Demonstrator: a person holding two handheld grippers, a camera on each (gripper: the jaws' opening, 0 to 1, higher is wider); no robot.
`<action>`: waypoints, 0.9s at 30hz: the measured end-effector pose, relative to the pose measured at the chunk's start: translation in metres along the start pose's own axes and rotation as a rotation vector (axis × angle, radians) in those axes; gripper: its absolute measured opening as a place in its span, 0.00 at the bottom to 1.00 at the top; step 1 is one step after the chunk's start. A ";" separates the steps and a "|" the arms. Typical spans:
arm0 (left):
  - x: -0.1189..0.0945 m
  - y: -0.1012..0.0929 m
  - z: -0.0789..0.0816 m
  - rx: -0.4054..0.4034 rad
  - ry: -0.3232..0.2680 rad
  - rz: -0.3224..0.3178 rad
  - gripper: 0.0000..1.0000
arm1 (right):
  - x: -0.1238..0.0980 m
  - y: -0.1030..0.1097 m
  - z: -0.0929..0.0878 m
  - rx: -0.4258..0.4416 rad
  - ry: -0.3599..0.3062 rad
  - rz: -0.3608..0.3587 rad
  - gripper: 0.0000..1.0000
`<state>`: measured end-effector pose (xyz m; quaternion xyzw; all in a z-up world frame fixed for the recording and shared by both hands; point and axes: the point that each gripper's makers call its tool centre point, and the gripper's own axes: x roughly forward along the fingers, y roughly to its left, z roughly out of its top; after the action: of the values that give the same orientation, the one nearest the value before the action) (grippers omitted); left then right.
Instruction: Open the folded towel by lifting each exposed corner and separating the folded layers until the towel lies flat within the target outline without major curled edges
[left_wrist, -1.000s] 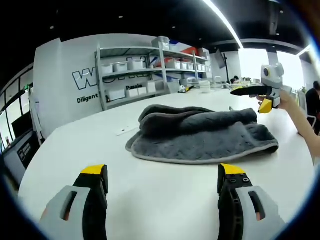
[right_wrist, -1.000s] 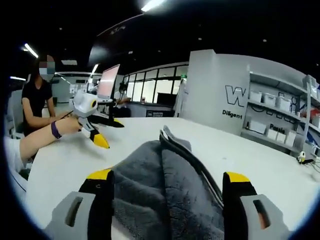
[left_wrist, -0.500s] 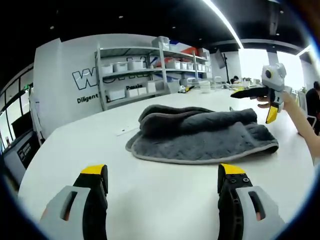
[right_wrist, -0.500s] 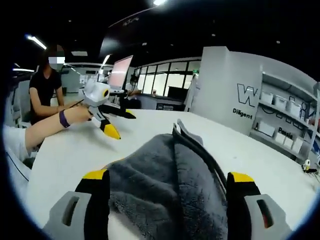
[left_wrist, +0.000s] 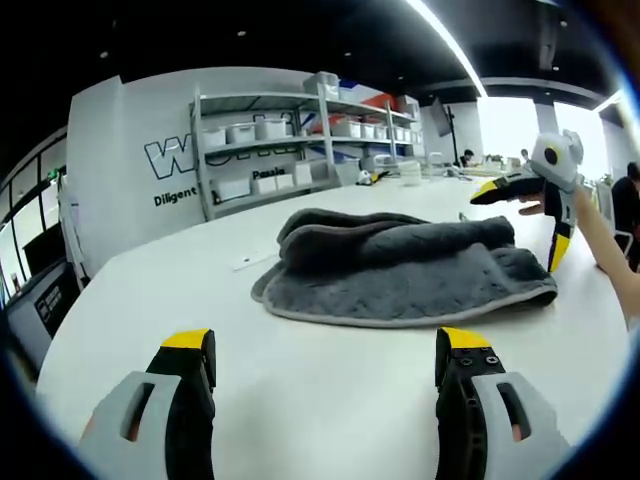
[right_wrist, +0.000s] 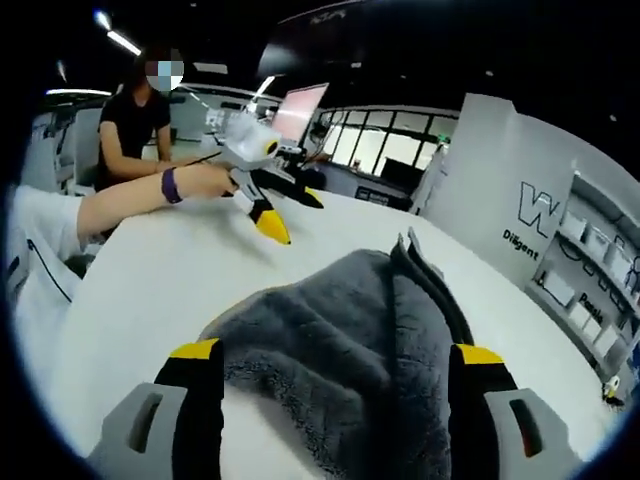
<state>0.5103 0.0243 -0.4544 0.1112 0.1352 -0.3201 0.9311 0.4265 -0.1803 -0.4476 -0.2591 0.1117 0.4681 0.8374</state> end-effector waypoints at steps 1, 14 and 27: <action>0.000 0.000 0.000 0.001 0.000 0.000 0.90 | 0.000 0.002 -0.001 -0.008 0.003 0.007 0.91; 0.001 0.000 0.000 0.002 0.004 -0.001 0.90 | 0.003 0.026 -0.007 -0.092 0.028 0.121 0.66; -0.001 -0.001 -0.001 0.004 0.005 -0.001 0.90 | 0.007 0.042 -0.015 -0.093 0.054 0.197 0.45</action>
<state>0.5088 0.0240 -0.4547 0.1136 0.1371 -0.3204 0.9304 0.3962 -0.1655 -0.4770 -0.2979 0.1371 0.5455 0.7713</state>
